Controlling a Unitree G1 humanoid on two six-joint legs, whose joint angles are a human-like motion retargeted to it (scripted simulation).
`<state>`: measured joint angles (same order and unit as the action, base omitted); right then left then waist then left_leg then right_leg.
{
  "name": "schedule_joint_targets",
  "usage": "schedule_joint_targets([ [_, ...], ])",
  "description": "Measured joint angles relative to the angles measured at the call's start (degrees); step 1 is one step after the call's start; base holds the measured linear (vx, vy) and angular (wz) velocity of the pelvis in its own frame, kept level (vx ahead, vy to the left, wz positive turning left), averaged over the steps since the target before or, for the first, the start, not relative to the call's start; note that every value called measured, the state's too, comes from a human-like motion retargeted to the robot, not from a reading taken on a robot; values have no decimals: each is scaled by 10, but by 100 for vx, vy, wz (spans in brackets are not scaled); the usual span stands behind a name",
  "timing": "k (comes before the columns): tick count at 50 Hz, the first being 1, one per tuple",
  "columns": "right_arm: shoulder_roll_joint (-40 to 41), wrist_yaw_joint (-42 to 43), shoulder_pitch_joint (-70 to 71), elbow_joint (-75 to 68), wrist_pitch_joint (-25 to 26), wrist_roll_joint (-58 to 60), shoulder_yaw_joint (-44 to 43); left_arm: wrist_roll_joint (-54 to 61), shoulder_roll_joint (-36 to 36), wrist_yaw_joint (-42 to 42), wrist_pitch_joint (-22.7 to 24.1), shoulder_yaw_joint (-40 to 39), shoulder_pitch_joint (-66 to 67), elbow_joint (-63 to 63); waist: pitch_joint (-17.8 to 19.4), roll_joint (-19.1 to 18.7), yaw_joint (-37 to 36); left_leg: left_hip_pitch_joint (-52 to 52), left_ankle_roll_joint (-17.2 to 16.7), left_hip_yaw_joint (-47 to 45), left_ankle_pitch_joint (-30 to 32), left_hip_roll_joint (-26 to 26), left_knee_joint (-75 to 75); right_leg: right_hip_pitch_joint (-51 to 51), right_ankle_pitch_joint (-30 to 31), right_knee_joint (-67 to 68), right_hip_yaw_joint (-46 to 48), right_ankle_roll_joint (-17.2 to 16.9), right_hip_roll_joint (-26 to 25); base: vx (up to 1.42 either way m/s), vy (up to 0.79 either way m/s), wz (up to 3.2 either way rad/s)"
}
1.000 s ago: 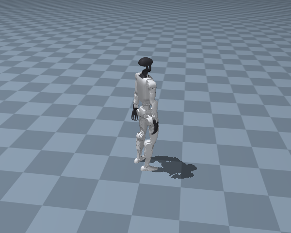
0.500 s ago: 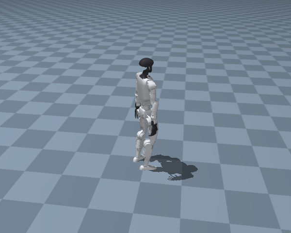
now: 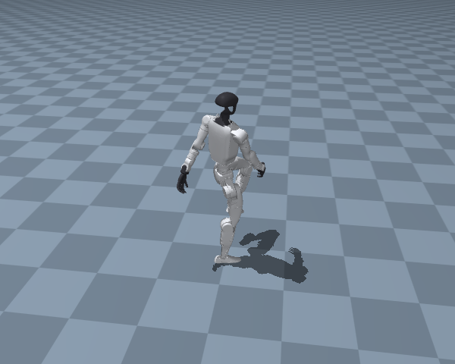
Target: Upper body actions
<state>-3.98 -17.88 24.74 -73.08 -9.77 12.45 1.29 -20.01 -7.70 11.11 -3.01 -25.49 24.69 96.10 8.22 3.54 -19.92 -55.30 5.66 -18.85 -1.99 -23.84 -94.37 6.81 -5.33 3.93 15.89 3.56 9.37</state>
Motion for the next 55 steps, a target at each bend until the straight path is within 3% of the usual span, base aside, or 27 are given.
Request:
schedule_joint_targets([
  [5, -7, 19, 1, -20, -12, 30, 5, 14, 2, 7, 2, -5, -23, -14, 3, 4, -5, 28, -4, -28, 0, -3, 19, 10, -8, 5, 1, 1, 12, 1, 0, 8],
  [13, -1, 27, -44, -75, 16, 45, -13, 29, 8, 11, 22, 3, -63, -63, -56, -17, 45, 135, -34, 7, 30, 32, 158, 0, -11, -9, 34, -3, -12, 5, 5, 39],
  [19, 0, 31, -67, -115, 33, 49, -19, 35, 5, 1, 28, 18, -80, -103, -77, -35, 106, 302, -47, 9, 55, 91, 369, 0, -18, -9, 54, -12, -25, 8, 7, 29],
  [25, -5, 43, -97, -124, 29, 81, -17, 42, 2, -9, 34, 25, -93, -124, -101, -49, 167, 447, -82, 35, 66, 163, 623, -4, -23, -13, 75, -24, -41, 15, 7, 32],
  [27, -10, 44, -109, -122, 26, 92, -21, 47, 2, -13, 33, 24, -103, -126, -106, -57, 182, 483, -111, 36, 45, 170, 698, -7, -25, -12, 83, -29, -52, 15, 7, 28],
  [29, -17, 41, -125, -116, 24, 101, -28, 54, 3, -16, 35, 28, -114, -127, -105, -63, 190, 516, -117, 31, 19, 177, 764, -5, -27, -11, 87, -33, -61, 21, 10, 16],
  [33, -33, 42, -168, -103, 22, 120, -60, 65, 0, -22, 42, 46, -150, -109, -106, -62, 203, 547, -95, 21, -25, 193, 841, -4, -30, -6, 98, -47, -59, 25, 15, 23],
  [40, -63, 68, -253, -126, 22, 107, -145, 90, 2, -62, 46, 127, -243, -28, -97, -39, 196, 563, -58, 26, -33, 224, 882, -12, -41, 43, 108, -77, -26, 25, 18, 13],
  [43, -85, 77, -285, -153, 19, 121, -153, 114, 17, -57, 50, 187, -277, -29, -79, -36, 198, 578, -47, 27, -38, 228, 885, -25, -2, 111, 97, -92, -14, 21, 24, -18],
  [46, -109, 100, -312, -172, 20, 183, -156, 116, 47, -56, 81, 231, -310, -87, -56, -57, 209, 586, -38, 21, -43, 208, 882, -76, 115, 236, 81, -109, -7, 10, 27, -24],
  [48, -124, 131, -330, -186, 21, 223, -154, 112, 67, -64, 111, 252, -340, -139, -35, -80, 237, 591, -33, 27, -45, 186, 876, -125, 178, 331, 76, -98, -6, 1, 25, 22],
  [50, -140, 159, -340, -207, 30, 251, -152, 112, 77, -77, 123, 262, -388, -185, -18, -100, 271, 590, -29, 30, -48, 166, 869, -190, 152, 457, 87, -79, 11, 0, 24, 20],
  [53, -156, 174, -349, -240, 59, 250, -158, 104, 74, -107, 134, 232, -465, -229, 4, -110, 324, 583, -24, 35, -52, 149, 855, -280, 103, 624, 136, -13, 88, 2, 20, 11],
  [55, -160, 163, -368, -243, 83, 230, -176, 114, 78, -125, 139, 215, -510, -245, 18, -111, 349, 581, -21, 41, -51, 144, 847, -345, 80, 706, 128, 10, 118, 7, 14, 27],
])
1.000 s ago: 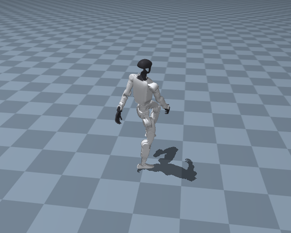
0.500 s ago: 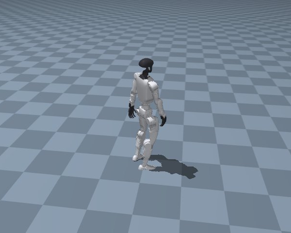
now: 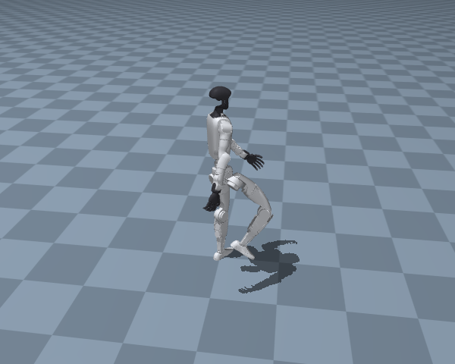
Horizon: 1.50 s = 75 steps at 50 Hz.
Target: Upper body actions
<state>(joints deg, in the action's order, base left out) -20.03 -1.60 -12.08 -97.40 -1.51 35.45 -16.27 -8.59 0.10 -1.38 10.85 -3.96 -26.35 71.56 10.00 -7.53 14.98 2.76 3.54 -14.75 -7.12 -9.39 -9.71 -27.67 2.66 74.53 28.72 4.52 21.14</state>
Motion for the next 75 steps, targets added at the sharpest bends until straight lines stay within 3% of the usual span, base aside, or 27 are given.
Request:
schedule_joint_targets([
  [5, 4, -19, -43, 0, 24, -71, -38, 42, -2, 5, 0, -28, -79, -11, 16, -4, 52, -12, -2, 28, 0, -23, -20, -134, -10, 70, -33, -6, 0, 7, 3, 39],
  [9, 9, -15, -47, 0, 26, -93, -49, 33, -13, -3, 1, -35, -87, -5, 10, -11, 66, -16, -3, 26, -3, -37, -25, -160, -23, 48, -5, 19, 4, 8, 1, -9],
  [12, 15, -28, -32, 0, 19, -85, -47, 34, -18, -17, 6, -31, -71, 6, -2, -9, 64, -17, 1, 18, -7, -36, -25, -149, -18, 7, 4, 17, -11, 6, -2, -19],
  [22, 43, -67, 41, 45, -37, -50, 4, 101, 16, 32, 2, -54, 33, 90, -55, 15, 6, 3, 5, -17, -5, -4, 10, 42, 45, -211, -5, -43, -88, 6, -4, -25],
  [30, 56, -84, 89, 111, -62, -59, 73, 91, 24, 52, -7, -40, 113, 115, -93, 56, -56, 5, 0, -32, -8, 54, 28, 232, 129, -512, -73, -145, -162, 1, -13, -22],
  [31, 56, -81, 98, 113, -64, -59, 81, 87, 22, 57, -10, -40, 118, 116, -97, 64, -64, 3, 0, -34, -10, 66, 27, 250, 116, -547, -82, -150, -160, -7, -14, -27],
  [37, 74, -67, 153, 93, -60, -95, 125, 49, 8, 70, -20, -39, 154, 127, -110, 88, -113, 0, -12, -37, -15, 96, 26, 320, -35, -686, -48, -108, -153, -7, -18, -14],
  [46, 149, -125, 246, 123, -32, -155, 206, 0, -61, 84, -16, -74, 271, 155, -102, 85, -155, -17, -58, -73, -33, 54, -53, 311, -61, -720, -107, -57, -173, -17, -27, -42],
  [50, 173, -149, 288, 174, -20, -163, 241, 32, -73, 103, -23, -101, 338, 176, -83, 90, -142, -105, -80, -63, 69, -4, -257, 316, -69, -719, -108, -48, -163, -28, -25, 25],
  [53, 171, -173, 316, 236, -39, -190, 239, 29, -89, 100, -22, -106, 376, 197, -66, 92, -156, -235, -41, -22, 168, -54, -463, 324, -67, -730, -83, -41, -164, -28, -32, 61],
  [57, 171, -178, 350, 297, -46, -191, 205, -6, -104, 112, -37, -124, 427, 230, -56, 87, -226, -388, 11, -35, 91, -184, -716, 331, -67, -733, -88, -22, -183, -7, -19, -19],
  [58, 173, -174, 361, 308, -48, -199, 199, -13, -104, 117, -39, -135, 440, 238, -50, 89, -243, -418, 17, -29, 84, -192, -754, 333, -67, -732, -94, -18, -183, -8, -10, -62],
  [63, 182, -182, 422, 343, -66, -230, 207, -14, -96, 151, -60, -180, 510, 258, -28, 113, -290, -529, -15, -22, 74, -158, -850, 338, -66, -724, -131, -14, -150, -6, -4, -63],
  [65, 181, -189, 442, 342, -76, -210, 206, -14, -90, 154, -71, -190, 532, 258, -25, 118, -298, -549, -9, -37, 66, -156, -863, 340, -69, -719, -136, -13, -140, 0, 0, -16],
  [69, 169, -179, 453, 338, -86, -176, 208, -4, -87, 144, -69, -193, 541, 258, -24, 119, -307, -555, 7, -61, 60, -162, -864, 345, -78, -714, -128, -12, -131, 0, -1, 13],
  [75, 162, -151, 424, 315, -88, -171, 202, 3, -87, 145, -54, -203, 502, 247, -46, 107, -298, -512, -6, -51, 70, -145, -802, 339, -80, -722, -101, -12, -136, -1, 1, 42],
])
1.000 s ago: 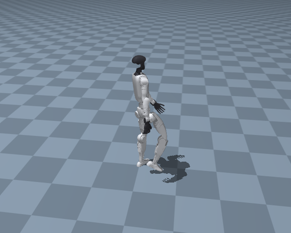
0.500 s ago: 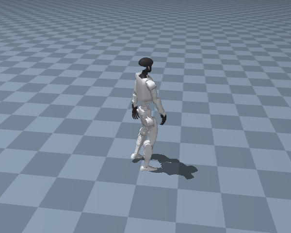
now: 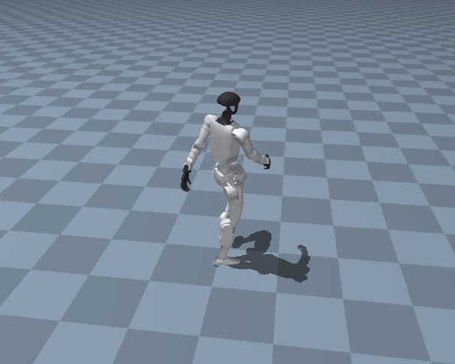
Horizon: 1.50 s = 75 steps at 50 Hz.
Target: Upper body actions
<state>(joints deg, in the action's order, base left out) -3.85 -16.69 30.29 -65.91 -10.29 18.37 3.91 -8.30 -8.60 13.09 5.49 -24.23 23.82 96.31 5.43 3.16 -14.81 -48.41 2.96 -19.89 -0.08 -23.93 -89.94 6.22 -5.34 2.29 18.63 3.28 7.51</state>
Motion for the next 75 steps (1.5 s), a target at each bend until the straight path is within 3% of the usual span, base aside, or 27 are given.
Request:
schedule_joint_targets([
  [7, 5, -1, -61, -43, 21, 1, 1, 51, 22, -12, 8, -25, -55, -61, -29, -11, 47, 159, -13, 4, 27, 64, 212, -11, -2, -8, 32, -11, -7, 2, 3, 43],
  [15, -3, 14, -140, -72, 25, 34, 9, 55, 22, -27, 29, 13, -96, -116, -57, -25, 118, 380, -69, 37, 52, 184, 598, -15, -9, -9, 65, -28, -22, 12, 6, 35],
  [17, -12, 20, -158, -80, 22, 45, 4, 49, 15, -31, 29, 28, -117, -110, -61, -34, 133, 424, -85, 26, 13, 193, 681, -14, -11, -9, 75, -32, -32, 16, 10, 38],
  [22, -43, 53, -204, -117, 18, 89, -23, 34, 13, -39, 27, 58, -176, -94, -65, -37, 157, 476, -66, 21, -52, 216, 801, -9, -16, -6, 100, -45, -35, 17, 13, 41],
  [30, -89, 109, -290, -218, 35, 156, -108, 9, 29, -46, 30, 96, -286, -53, -55, -28, 151, 491, -26, 30, -66, 236, 831, -21, -40, 68, 99, -70, -10, 21, 18, 1],
  [32, -95, 129, -313, -245, 37, 154, -126, 20, 39, -38, 18, 84, -310, -50, -46, -26, 152, 498, -20, 30, -71, 236, 828, -32, -9, 115, 91, -79, -6, 21, 24, -24],
  [35, -104, 147, -344, -275, 41, 161, -144, 96, 51, -5, 15, 62, -356, -58, -28, -36, 155, 508, -11, 24, -78, 220, 821, -69, 108, 224, 85, -99, 10, 10, 17, -32],
  [38, -118, 174, -374, -294, 44, 191, -145, 151, 61, -21, 36, 57, -410, -83, -5, -62, 189, 510, -6, 31, -85, 187, 805, -150, 190, 377, 83, -62, 20, 3, 18, 2],
  [43, -140, 200, -410, -315, 83, 241, -145, 124, 49, -43, 38, 47, -522, -134, 38, -80, 261, 506, 11, 38, -94, 163, 782, -317, 101, 665, 120, 17, 111, -3, 16, 17],
  [50, -156, 166, -471, -315, 137, 229, -191, 152, 59, -75, 52, 73, -625, -190, 62, -109, 334, 495, 24, 60, -87, 130, 778, -547, 51, 813, 95, 47, 125, 2, 9, 30],
  [54, -159, 167, -474, -315, 137, 188, -209, 133, 57, -88, 53, 90, -641, -201, 66, -126, 348, 495, 26, 55, -90, 115, 775, -559, 41, 792, 116, 60, 121, 2, 8, -10],
  [58, -155, 163, -448, -315, 124, 174, -214, 112, 54, -87, 50, 106, -627, -212, 54, -120, 342, 498, 28, 41, -91, 131, 780, -502, 58, 736, 119, 47, 105, 1, 6, -34],
  [66, -124, 140, -390, -281, 70, 160, -182, 71, 55, -74, 53, 152, -537, -157, -2, -92, 276, 510, 25, 2, -89, 188, 810, -256, 151, 462, 99, -28, 44, 3, 3, -42],
  [70, -111, 129, -365, -247, 53, 169, -153, 34, 55, -46, 39, 177, -466, -117, -41, -75, 244, 504, 21, -4, -85, 224, 830, -155, 211, 255, 7, -74, -17, 1, -6, -29],
  [72, -106, 119, -348, -227, 47, 180, -138, 21, 54, -39, 34, 185, -430, -103, -53, -60, 224, 501, 21, -8, -85, 247, 838, -117, 194, 175, -46, -94, -24, 1, -12, -49],
  [75, -99, 98, -324, -194, 35, 189, -114, 11, 54, -33, 25, 183, -382, -84, -57, -42, 192, 503, 20, -22, -85, 269, 847, -67, 69, 87, -42, -100, -9, -4, -14, -49],
])
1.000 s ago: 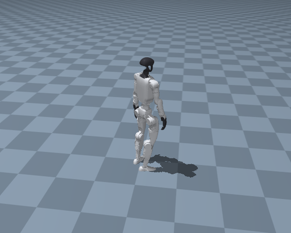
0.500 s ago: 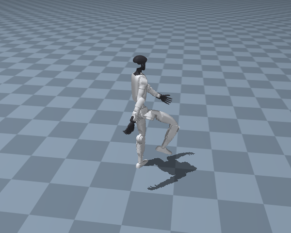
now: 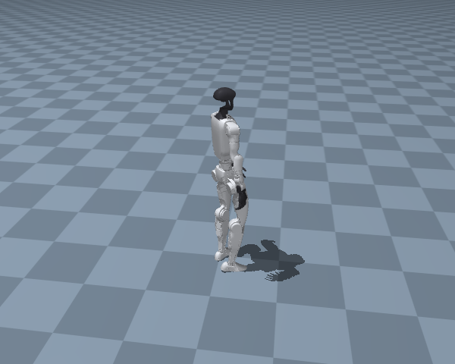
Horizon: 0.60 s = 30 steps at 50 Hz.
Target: Upper body actions
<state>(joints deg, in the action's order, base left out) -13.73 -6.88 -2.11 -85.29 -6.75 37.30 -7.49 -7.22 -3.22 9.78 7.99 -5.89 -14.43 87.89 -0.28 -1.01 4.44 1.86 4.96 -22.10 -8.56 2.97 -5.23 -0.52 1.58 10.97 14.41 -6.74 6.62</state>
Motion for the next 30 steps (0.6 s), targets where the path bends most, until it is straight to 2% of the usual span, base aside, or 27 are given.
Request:
schedule_joint_targets([
  [3, 7, -13, 15, 30, -14, 6, 19, -3, -2, 1, -7, -19, 41, 14, 2, 12, -18, 8, -4, -5, 4, 8, 11, 19, -37, -60, 26, 10, 11, -7, -19, -15],
  [7, 15, -23, 29, 48, -20, 20, 33, -13, -8, 3, -20, -42, 97, 22, -12, 23, -58, 2, -16, -30, 11, 8, 24, 10, -18, -96, 38, 6, 14, -5, -21, -46],
  [9, 16, -23, 38, 47, -18, 27, 36, -21, -10, 0, -23, -49, 124, 25, -15, 21, -69, -4, -22, -38, 15, 1, 27, -6, -20, -90, 14, 13, 9, -9, -22, -25],
  [12, 17, -21, 51, 42, -10, 31, 44, -15, -12, -5, -28, -47, 160, 36, -7, 13, -55, -10, -28, -39, 21, -10, 25, -14, -27, -84, -1, 27, -2, -13, -17, 30],
  [15, 20, -30, 52, 30, 7, 26, 46, -13, -18, -4, -48, -33, 184, 58, -2, 2, -23, -13, -33, -28, 26, -20, 22, -1, -30, -93, 25, 31, -8, -8, -9, 69],
  [20, 25, -29, 21, -19, 27, -5, 31, -106, -19, 2, -103, -15, 213, 67, -15, -1, -25, -19, -42, -10, 30, -29, 17, 5, -36, -97, 35, 36, -12, -1, -8, 43],
  [22, 26, -31, 5, -37, 40, -1, 30, -127, -16, 10, -102, -8, 224, 62, -16, 2, -40, -15, -44, -12, 30, -30, 17, 10, -40, -97, 34, 41, -15, 3, -10, -28],
  [25, 25, -27, -7, -58, 55, 26, 36, -116, -7, 4, -100, -20, 231, 53, -14, 11, -112, -9, -58, -78, 25, -46, 9, 10, -51, -94, -30, 55, -33, -2, -5, -124],
  [27, 24, -16, -16, -68, 60, 51, 36, -94, -1, -18, -98, -23, 229, 55, -9, 4, -65, -12, -55, -28, 34, -44, 10, 17, -40, -98, 15, 46, -20, -1, -7, 85],
  [30, 17, 0, -18, -80, 65, 74, 51, -83, 2, -34, -96, -34, 227, 53, -9, 0, -95, -5, -53, -68, 39, -47, 21, 9, -40, -92, -23, 54, -32, -2, -8, -83],
])
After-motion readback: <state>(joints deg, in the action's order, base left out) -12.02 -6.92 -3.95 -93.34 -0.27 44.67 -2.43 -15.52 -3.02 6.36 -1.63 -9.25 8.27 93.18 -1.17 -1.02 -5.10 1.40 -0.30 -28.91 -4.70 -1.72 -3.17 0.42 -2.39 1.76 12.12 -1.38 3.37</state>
